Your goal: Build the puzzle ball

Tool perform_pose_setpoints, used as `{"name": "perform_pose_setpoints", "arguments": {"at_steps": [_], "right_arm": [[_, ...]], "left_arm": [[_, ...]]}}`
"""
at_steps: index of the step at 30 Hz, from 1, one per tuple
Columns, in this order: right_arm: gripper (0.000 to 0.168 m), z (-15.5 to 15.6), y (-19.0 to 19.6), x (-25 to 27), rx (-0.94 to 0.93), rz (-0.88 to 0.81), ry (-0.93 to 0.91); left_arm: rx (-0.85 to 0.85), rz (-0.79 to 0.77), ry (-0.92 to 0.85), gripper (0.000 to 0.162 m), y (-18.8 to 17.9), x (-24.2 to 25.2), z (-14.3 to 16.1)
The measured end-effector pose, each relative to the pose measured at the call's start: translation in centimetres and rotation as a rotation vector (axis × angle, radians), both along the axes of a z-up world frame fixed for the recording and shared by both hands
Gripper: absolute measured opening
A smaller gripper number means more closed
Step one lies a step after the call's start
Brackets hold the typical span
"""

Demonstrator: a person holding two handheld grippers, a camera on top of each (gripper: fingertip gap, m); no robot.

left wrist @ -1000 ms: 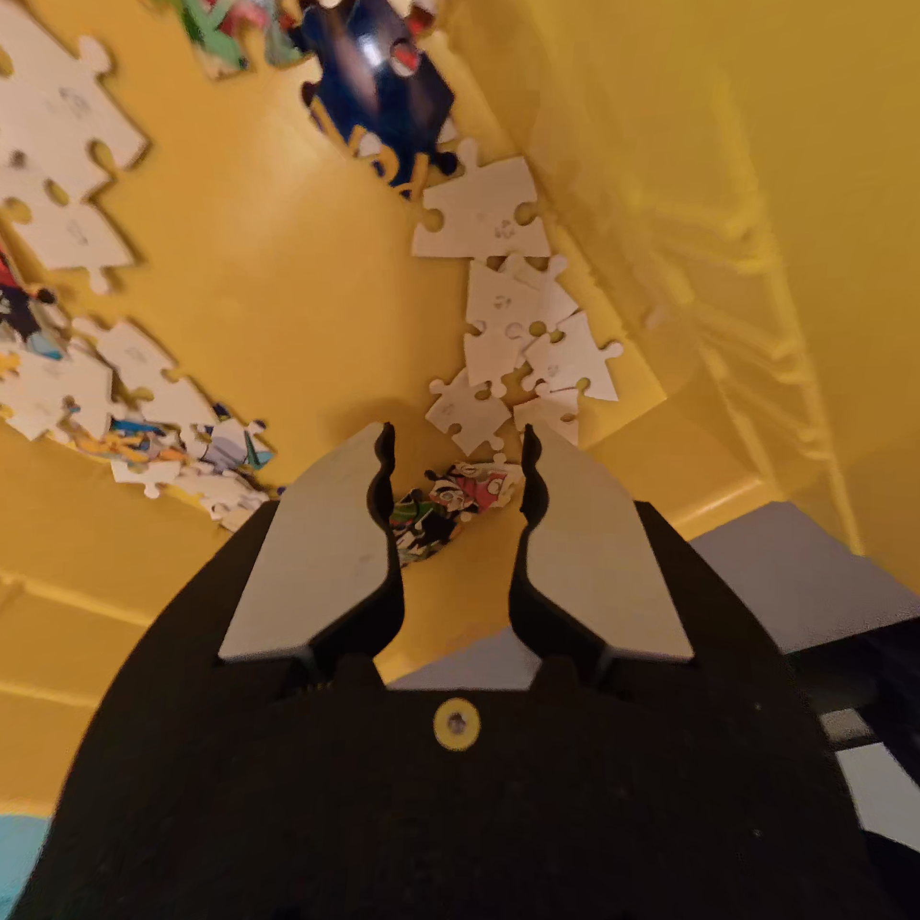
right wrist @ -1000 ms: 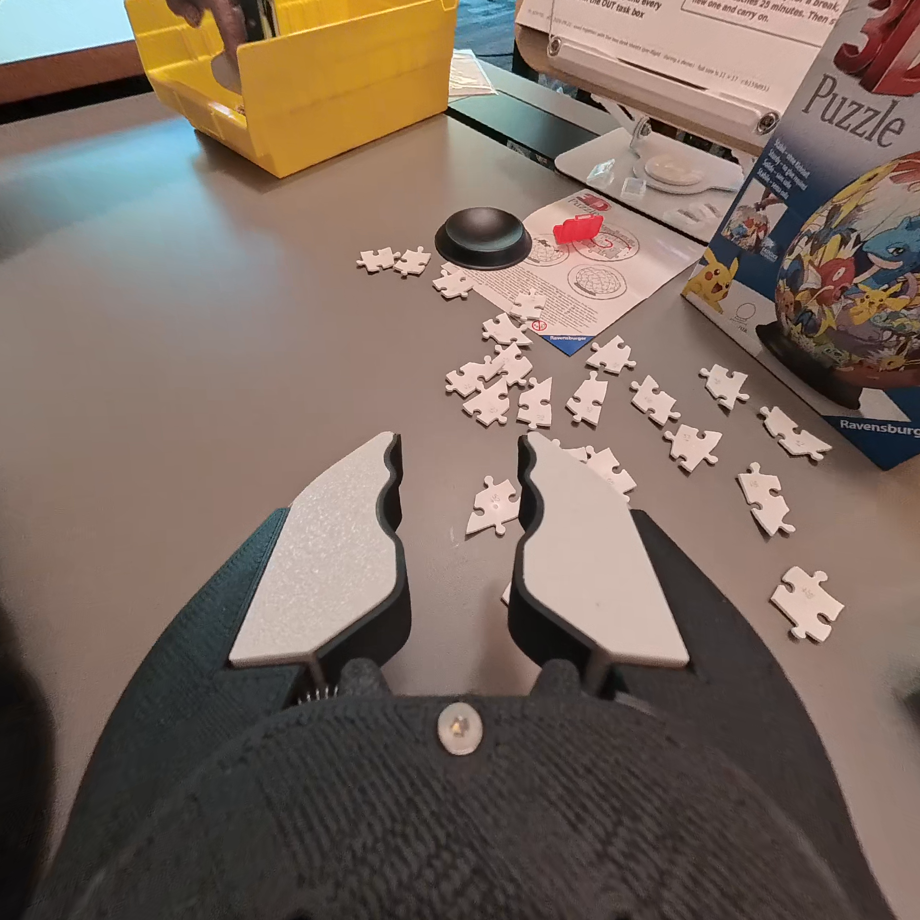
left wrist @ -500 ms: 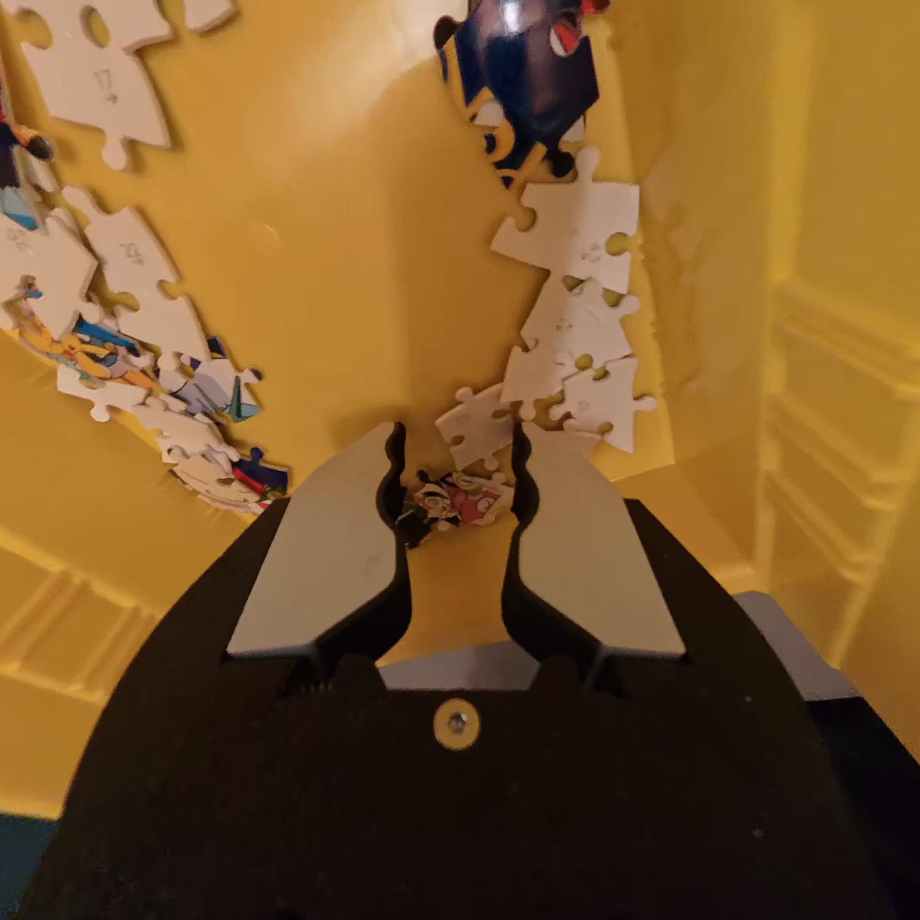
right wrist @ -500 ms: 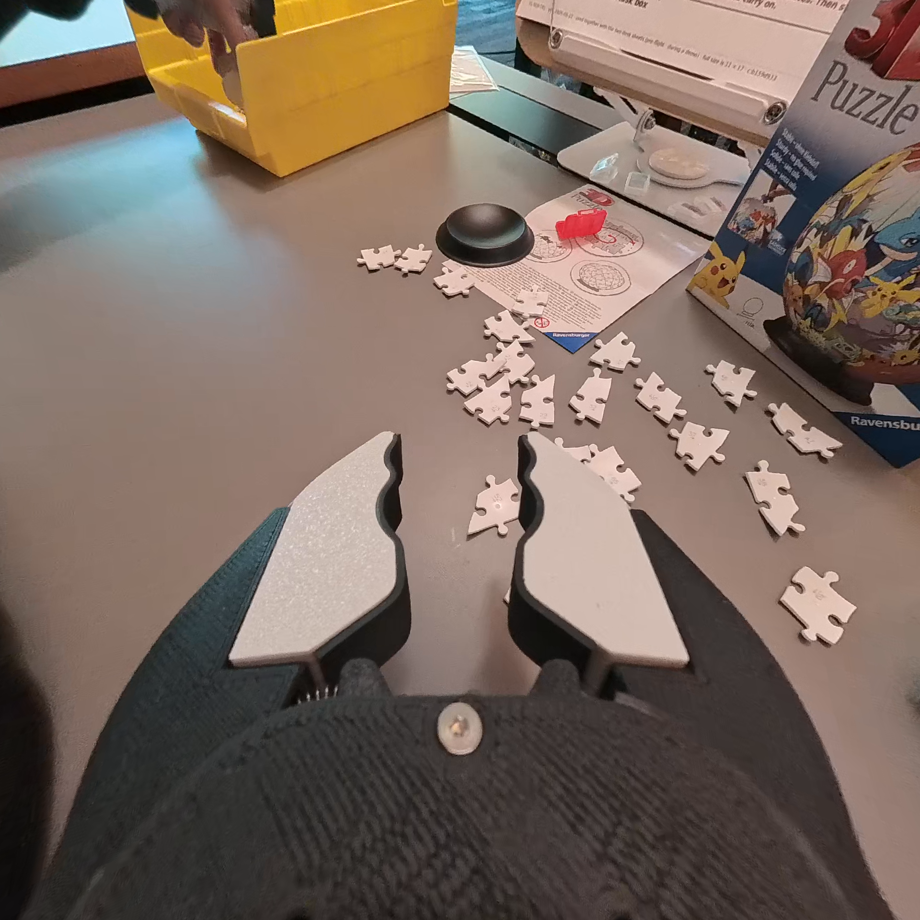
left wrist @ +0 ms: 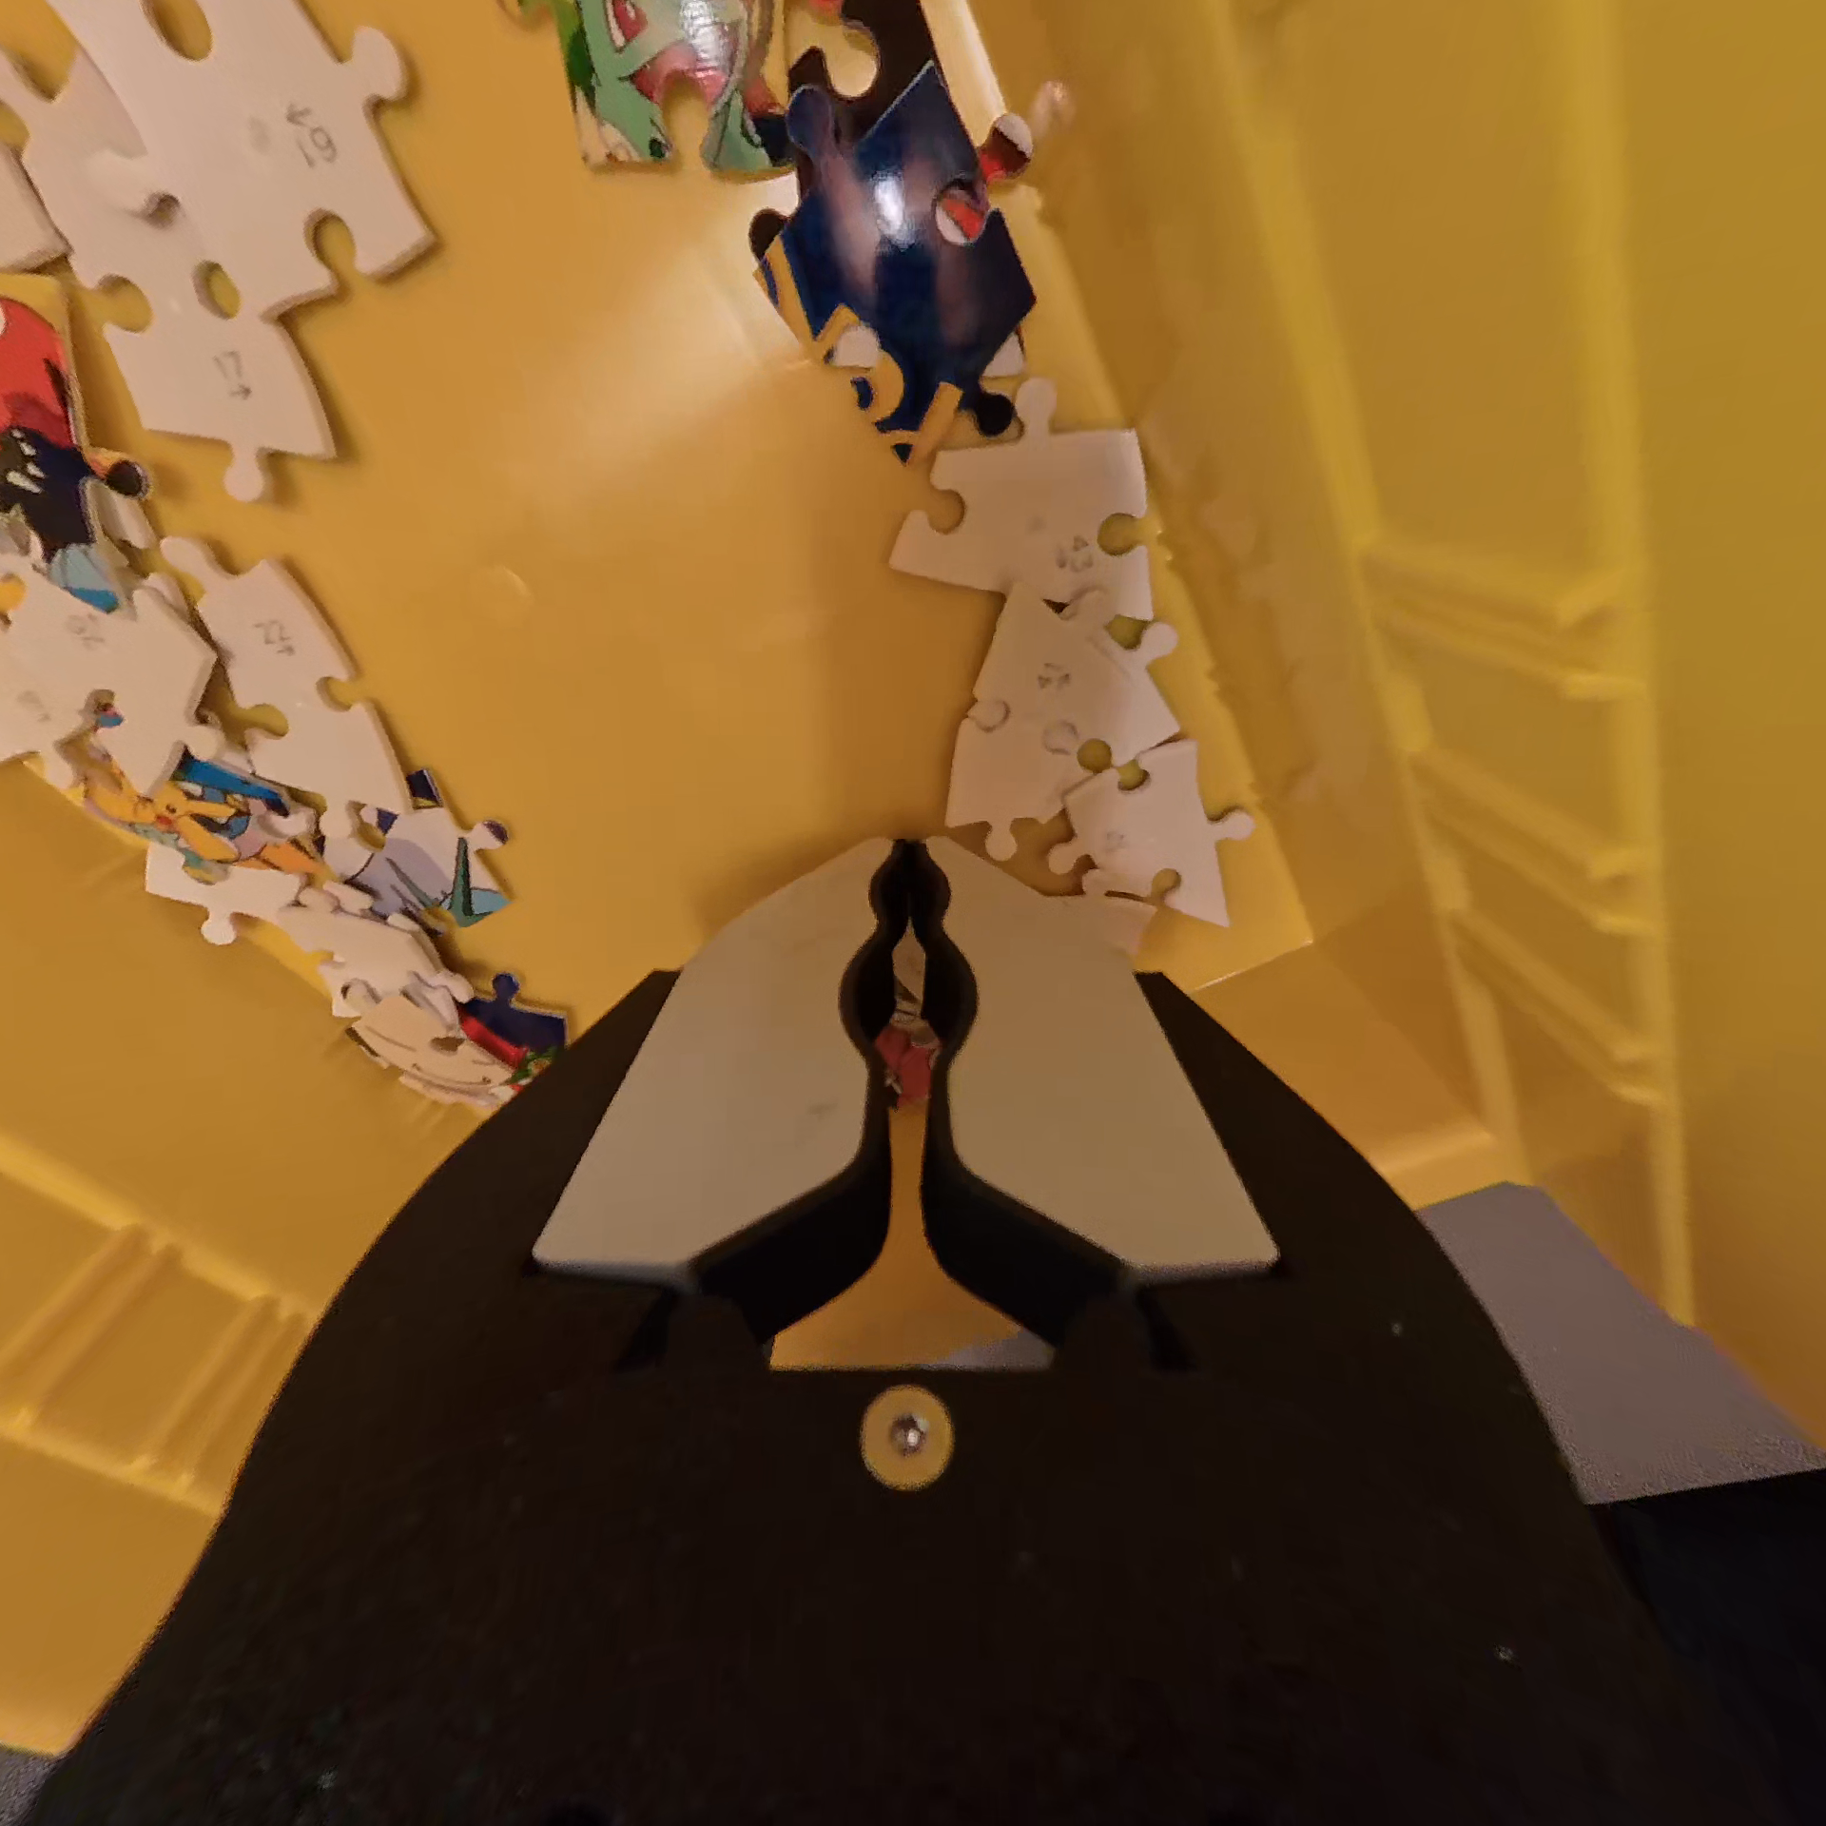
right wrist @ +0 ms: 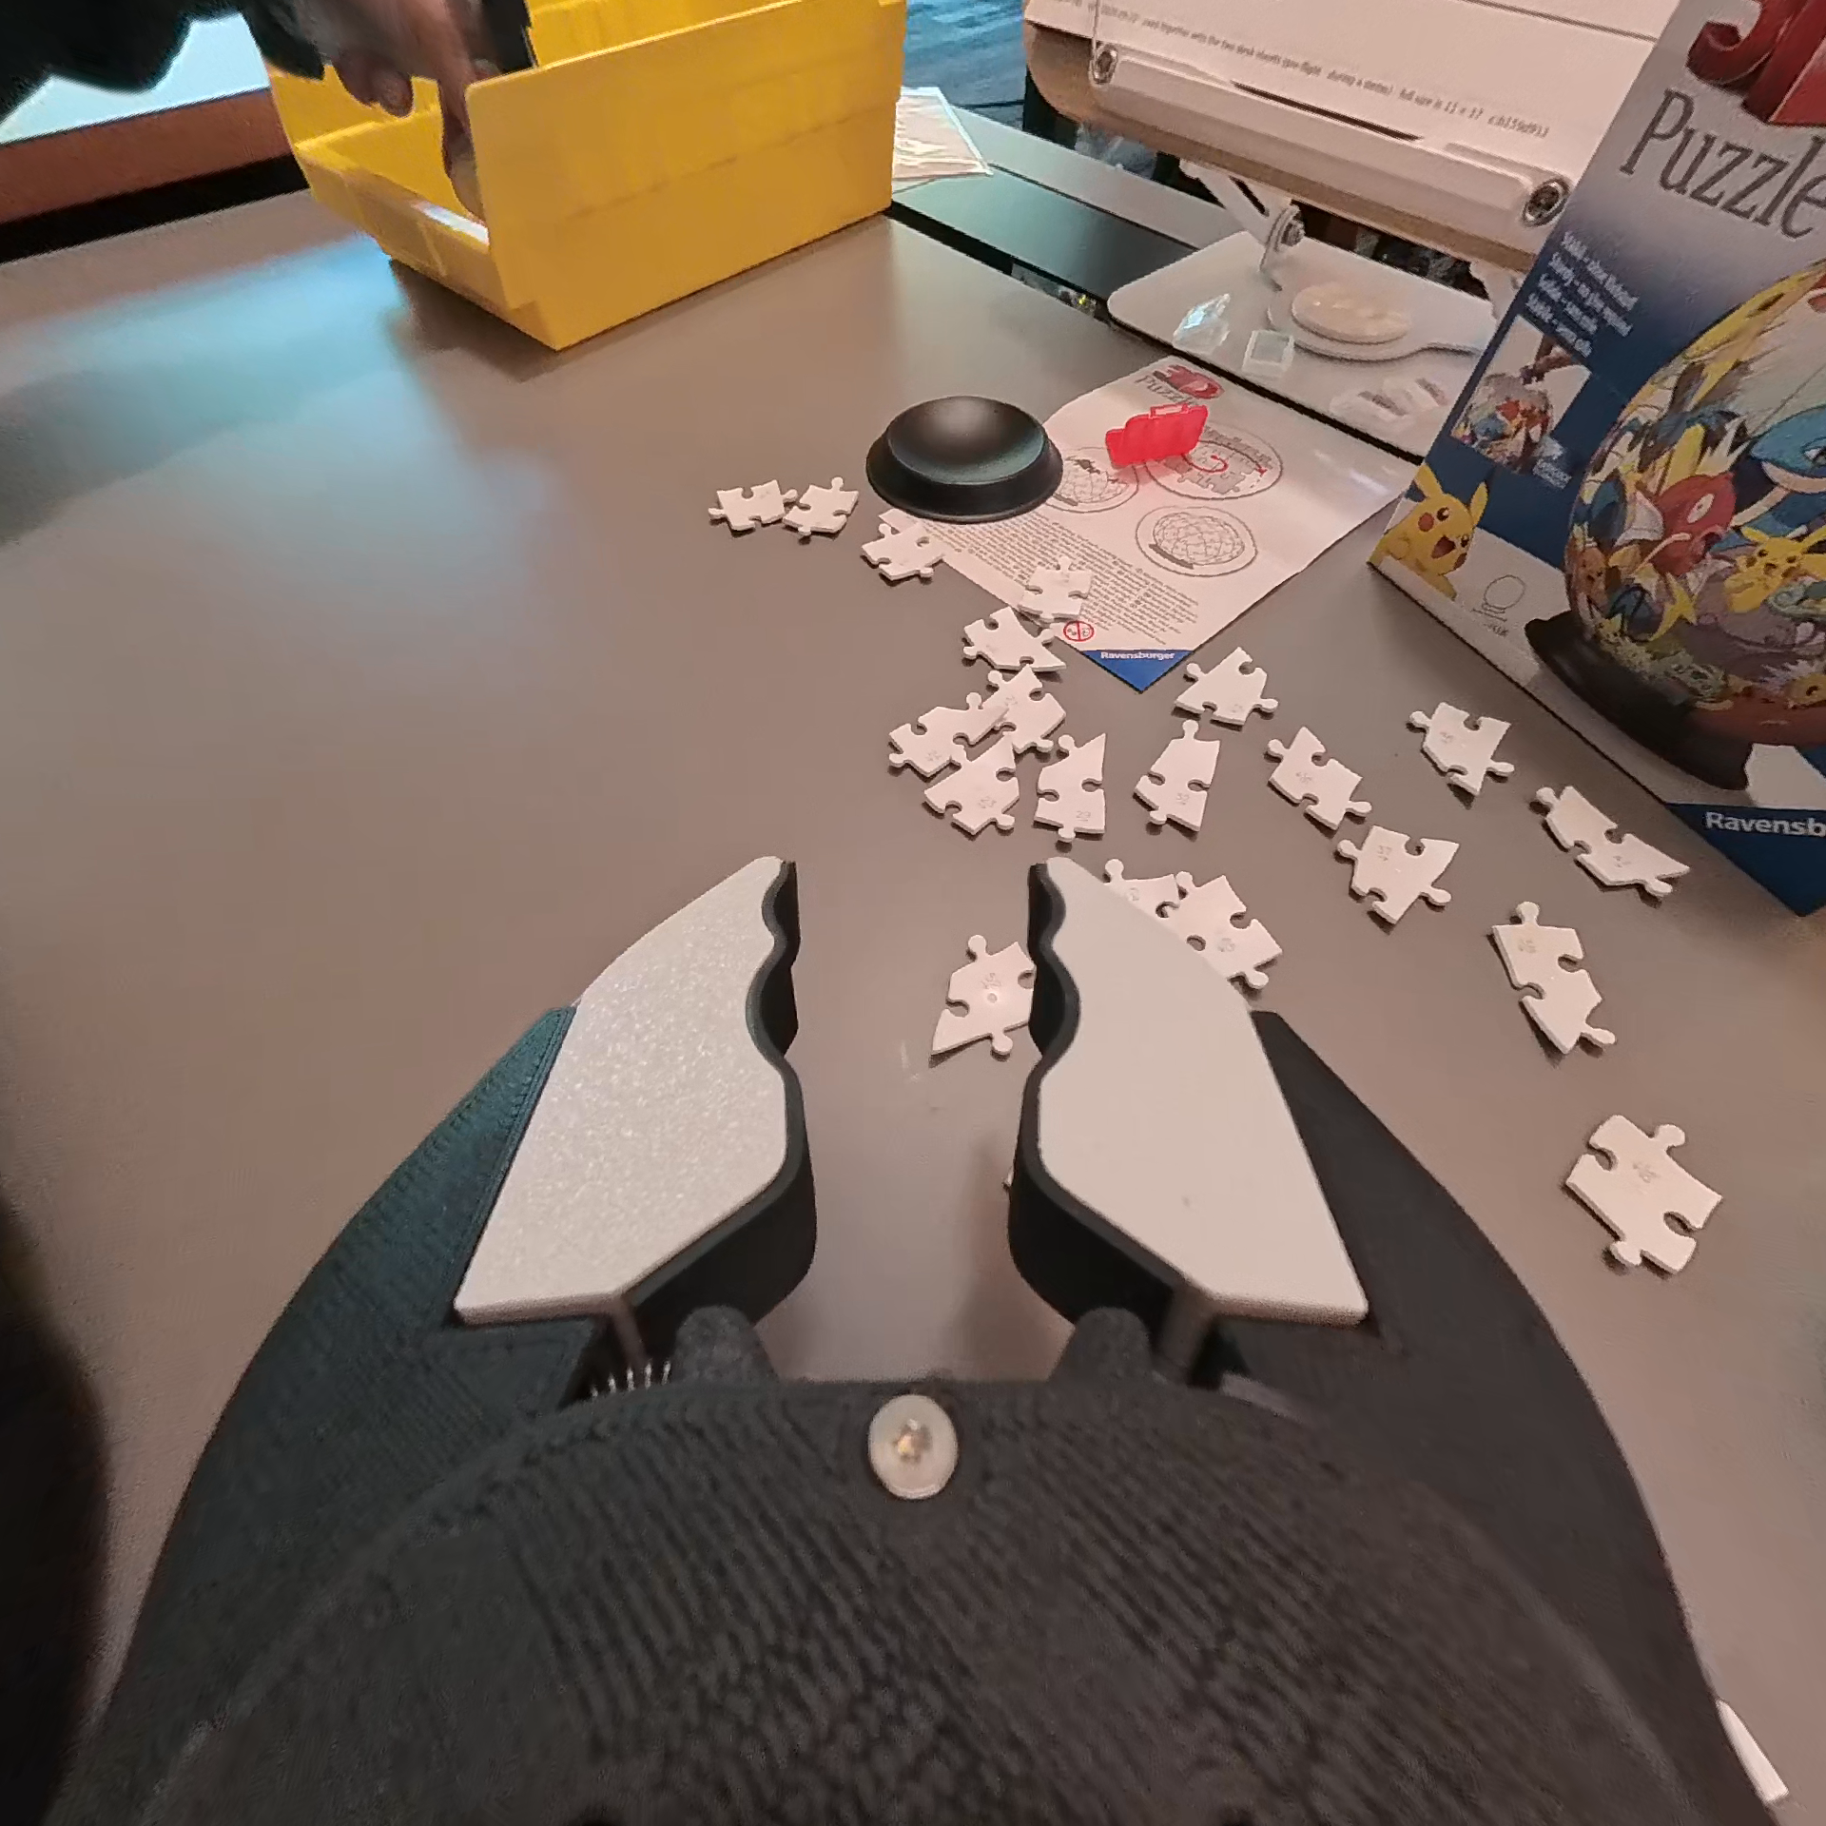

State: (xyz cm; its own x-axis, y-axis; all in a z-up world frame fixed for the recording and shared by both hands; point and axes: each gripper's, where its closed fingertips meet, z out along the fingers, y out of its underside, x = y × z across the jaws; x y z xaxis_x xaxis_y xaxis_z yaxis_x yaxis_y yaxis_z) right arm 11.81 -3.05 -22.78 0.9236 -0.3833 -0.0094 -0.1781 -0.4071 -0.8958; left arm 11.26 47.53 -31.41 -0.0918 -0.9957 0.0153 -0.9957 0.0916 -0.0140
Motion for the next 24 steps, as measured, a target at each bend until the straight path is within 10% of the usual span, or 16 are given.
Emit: {"name": "perform_pose_setpoints", "arguments": {"at_steps": [13,19,24], "right_arm": [[0.045,-0.1,-0.1,0.1,-0.001,-0.009,0.006],[0.045,-0.1,0.1,0.2,-0.002,-0.007,0.009],[0.045,-0.1,0.3,0.2,-0.006,-0.002,0.014]], "left_arm": [[-0.039,0.076,-0.139,0.000,1.7,0.6,2.6],[-0.011,0.137,-0.061,0.041,2.6,-0.5,2.1],[-0.066,0.085,0.049,0.037,0.5,-2.0,0.9]]}}
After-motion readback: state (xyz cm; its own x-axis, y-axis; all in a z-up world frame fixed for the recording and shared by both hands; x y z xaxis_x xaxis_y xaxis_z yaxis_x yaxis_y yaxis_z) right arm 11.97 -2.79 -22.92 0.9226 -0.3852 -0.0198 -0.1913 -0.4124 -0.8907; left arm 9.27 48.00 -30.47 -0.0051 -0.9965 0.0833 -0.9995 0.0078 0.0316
